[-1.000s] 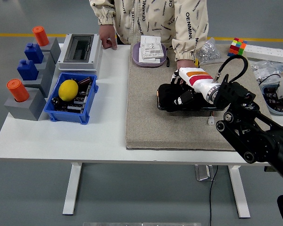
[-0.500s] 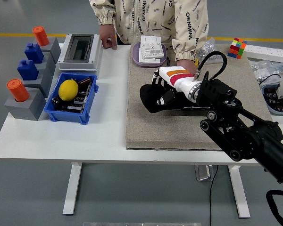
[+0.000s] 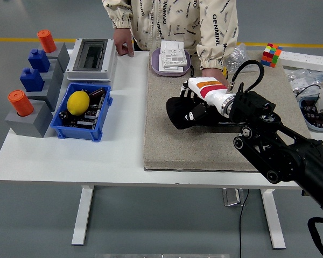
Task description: Pick the rag up,wipe the panel,place it on the desk
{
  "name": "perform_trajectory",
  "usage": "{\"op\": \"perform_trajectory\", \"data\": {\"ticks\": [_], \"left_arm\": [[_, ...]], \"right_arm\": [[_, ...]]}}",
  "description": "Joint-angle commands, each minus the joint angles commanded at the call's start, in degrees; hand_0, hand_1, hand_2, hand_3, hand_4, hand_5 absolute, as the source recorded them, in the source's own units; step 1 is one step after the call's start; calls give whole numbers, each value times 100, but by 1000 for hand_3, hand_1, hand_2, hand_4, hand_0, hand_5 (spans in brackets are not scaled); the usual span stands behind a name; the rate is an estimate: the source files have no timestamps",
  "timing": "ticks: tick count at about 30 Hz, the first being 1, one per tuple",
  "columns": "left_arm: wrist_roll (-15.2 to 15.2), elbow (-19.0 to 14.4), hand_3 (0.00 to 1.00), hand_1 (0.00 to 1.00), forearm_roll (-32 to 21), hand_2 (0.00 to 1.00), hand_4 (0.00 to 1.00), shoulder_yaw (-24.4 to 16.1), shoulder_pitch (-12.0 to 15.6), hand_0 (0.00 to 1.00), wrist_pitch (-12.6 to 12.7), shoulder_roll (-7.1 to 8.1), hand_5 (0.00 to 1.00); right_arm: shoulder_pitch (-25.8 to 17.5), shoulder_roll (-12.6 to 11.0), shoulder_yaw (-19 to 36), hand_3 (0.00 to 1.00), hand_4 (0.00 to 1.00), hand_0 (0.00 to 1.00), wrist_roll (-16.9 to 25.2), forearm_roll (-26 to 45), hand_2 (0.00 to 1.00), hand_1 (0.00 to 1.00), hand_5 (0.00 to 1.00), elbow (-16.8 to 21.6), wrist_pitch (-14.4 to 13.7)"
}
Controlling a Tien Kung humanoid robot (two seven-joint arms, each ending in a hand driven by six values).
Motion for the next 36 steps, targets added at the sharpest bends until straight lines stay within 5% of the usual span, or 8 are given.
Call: {"op": "perform_trajectory", "data": {"ticks": [36], "left_arm": [[-19,0,626,716,27,766,693,-138,15,724,-7,-62,583]], "right_arm": [[-501,-1505,908,447,967,307,28,-101,462,418,99,40,71]]}}
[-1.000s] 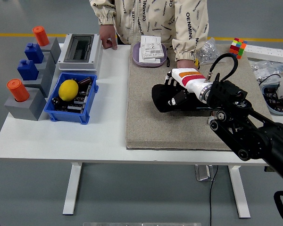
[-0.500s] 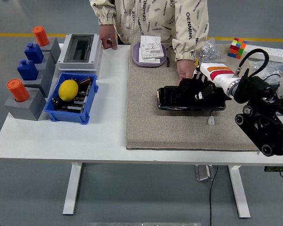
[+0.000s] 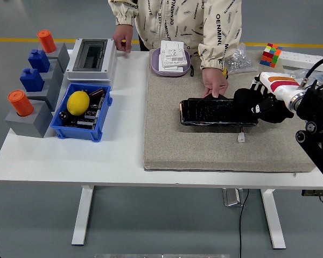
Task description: Pick the rag up,wipe the panel,place it on the desk
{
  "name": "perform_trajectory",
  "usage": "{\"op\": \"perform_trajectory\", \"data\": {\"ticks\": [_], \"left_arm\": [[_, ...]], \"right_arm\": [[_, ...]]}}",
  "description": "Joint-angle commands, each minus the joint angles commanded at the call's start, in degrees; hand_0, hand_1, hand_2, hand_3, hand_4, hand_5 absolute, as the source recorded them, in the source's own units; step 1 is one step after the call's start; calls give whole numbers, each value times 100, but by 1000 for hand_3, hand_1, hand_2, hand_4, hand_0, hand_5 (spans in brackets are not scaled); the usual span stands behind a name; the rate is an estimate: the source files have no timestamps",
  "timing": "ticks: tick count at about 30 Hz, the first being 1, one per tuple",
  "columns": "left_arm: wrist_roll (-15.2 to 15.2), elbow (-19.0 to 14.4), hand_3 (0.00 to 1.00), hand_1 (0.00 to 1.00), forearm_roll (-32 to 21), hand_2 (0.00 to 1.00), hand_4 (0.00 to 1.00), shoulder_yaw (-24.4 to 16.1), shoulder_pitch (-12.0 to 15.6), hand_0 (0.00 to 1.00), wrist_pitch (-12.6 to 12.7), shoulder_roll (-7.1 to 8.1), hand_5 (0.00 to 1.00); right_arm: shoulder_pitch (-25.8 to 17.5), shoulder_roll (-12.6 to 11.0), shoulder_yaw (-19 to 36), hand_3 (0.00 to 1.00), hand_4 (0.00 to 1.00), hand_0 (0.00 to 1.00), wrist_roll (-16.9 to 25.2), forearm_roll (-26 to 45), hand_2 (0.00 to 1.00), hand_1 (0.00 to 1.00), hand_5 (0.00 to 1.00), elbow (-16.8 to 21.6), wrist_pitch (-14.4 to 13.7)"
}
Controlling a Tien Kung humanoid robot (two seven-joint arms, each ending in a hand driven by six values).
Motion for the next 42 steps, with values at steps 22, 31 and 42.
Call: {"op": "perform_trajectory", "data": {"ticks": [22,31,42], "left_arm": [[4,0,626,716,30,766,692,10,48,725,-3,2,582],[9,0,626,716,15,766,693,51,50,725,-2,19,582],[14,0,625,716,9,766,693,84,17,725,-2,31,582]], "right_arm": [[-105,-202,129,447,969,307,5,-34,461,417,99,32,19],[-43,84,36,448,970,307,-2,-24,462,418,100,22,19],[164,636,-146,448,970,307,-7,-13,461,417,100,-25,3]]}}
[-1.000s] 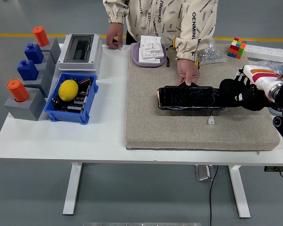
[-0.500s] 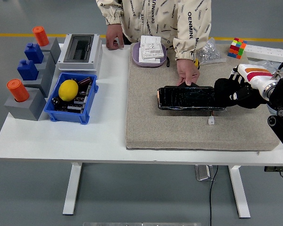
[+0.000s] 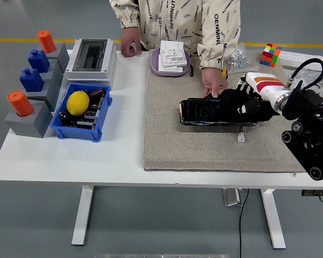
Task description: Pick the rag up,wipe the panel,place it on the desk
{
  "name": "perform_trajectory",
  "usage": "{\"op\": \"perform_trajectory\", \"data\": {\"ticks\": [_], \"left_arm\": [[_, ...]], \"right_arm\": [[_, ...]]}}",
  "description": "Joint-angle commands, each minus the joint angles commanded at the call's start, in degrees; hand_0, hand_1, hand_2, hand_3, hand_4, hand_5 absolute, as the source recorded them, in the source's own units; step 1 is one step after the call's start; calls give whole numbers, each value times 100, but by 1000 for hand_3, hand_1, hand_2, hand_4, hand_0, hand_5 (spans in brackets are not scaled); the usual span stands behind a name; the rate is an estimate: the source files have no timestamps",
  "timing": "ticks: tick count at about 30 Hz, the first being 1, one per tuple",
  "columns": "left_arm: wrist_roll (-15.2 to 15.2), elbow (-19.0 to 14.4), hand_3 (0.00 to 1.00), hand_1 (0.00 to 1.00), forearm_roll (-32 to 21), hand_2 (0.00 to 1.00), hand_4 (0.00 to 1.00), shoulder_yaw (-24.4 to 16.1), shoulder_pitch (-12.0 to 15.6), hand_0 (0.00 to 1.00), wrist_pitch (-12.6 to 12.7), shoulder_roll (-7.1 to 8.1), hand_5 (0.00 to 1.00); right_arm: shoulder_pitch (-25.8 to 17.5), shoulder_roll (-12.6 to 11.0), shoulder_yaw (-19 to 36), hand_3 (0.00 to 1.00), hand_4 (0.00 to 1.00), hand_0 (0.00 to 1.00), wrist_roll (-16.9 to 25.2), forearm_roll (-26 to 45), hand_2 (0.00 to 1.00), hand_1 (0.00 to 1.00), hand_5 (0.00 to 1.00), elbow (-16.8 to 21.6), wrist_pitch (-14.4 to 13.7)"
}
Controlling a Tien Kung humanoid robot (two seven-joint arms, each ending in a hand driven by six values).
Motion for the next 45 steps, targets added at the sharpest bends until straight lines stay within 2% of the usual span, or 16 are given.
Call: {"op": "perform_trajectory", "data": {"ticks": [8,20,32,39,45], "left_arm": [[-4,0,625,716,-19,767,692,24,-27,724,-3,5,581],[-4,0,626,716,-43,766,691,52,-76,724,-3,18,580],[9,0,625,716,-68,767,694,72,-91,724,6,30,583],[4,0,626,716,-71,766,693,82,-113,724,3,29,581],[10,0,626,716,-78,766,694,66,-106,724,12,14,582]], "right_arm": [[159,456,-302,448,970,307,0,42,462,417,101,-15,-12],[441,899,-750,448,970,307,-5,108,461,419,101,-31,-18],[656,1132,-863,448,970,307,-9,104,462,419,102,-24,-18],[698,1132,-963,448,970,307,3,120,463,419,101,-43,-23],[552,1132,-938,448,970,309,1,114,463,418,101,-152,-25]]}}
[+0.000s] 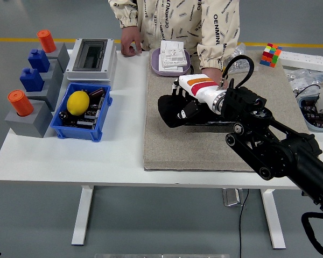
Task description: Pick the rag up,wipe the panel,place it on the desk
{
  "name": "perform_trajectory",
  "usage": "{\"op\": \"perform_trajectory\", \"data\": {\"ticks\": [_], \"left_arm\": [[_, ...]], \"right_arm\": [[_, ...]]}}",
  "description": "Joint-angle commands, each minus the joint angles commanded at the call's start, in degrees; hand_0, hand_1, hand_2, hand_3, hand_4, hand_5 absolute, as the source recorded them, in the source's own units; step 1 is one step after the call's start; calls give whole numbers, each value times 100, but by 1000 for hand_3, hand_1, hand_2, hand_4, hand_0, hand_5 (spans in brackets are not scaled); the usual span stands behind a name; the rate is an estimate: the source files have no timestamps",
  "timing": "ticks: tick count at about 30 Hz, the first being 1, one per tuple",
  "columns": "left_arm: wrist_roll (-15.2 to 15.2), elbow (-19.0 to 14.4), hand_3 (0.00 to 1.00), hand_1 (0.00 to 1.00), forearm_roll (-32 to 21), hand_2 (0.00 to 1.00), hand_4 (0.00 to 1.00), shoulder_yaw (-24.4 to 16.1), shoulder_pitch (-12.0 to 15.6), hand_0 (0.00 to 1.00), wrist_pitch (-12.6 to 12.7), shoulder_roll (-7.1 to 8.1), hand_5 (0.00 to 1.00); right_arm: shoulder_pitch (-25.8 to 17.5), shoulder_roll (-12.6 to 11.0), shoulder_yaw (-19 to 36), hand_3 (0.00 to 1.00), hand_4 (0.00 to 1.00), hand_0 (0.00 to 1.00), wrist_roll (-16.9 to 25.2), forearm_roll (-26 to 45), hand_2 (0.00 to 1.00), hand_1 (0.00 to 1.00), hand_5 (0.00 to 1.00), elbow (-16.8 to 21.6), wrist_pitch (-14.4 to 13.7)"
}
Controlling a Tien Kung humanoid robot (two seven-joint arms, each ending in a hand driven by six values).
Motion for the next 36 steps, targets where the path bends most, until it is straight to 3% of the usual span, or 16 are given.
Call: {"op": "perform_trajectory", "data": {"ticks": [9,36], "left_arm": [[-12,0,626,716,18,766,694,-13,18,724,-10,-20,583],[-12,0,625,716,82,765,692,-63,102,726,-14,-25,582]], "right_arm": [[-113,-70,38,448,969,310,4,2,462,418,101,-60,7],[-555,-1328,756,449,970,311,11,-85,463,418,102,-55,45]]}}
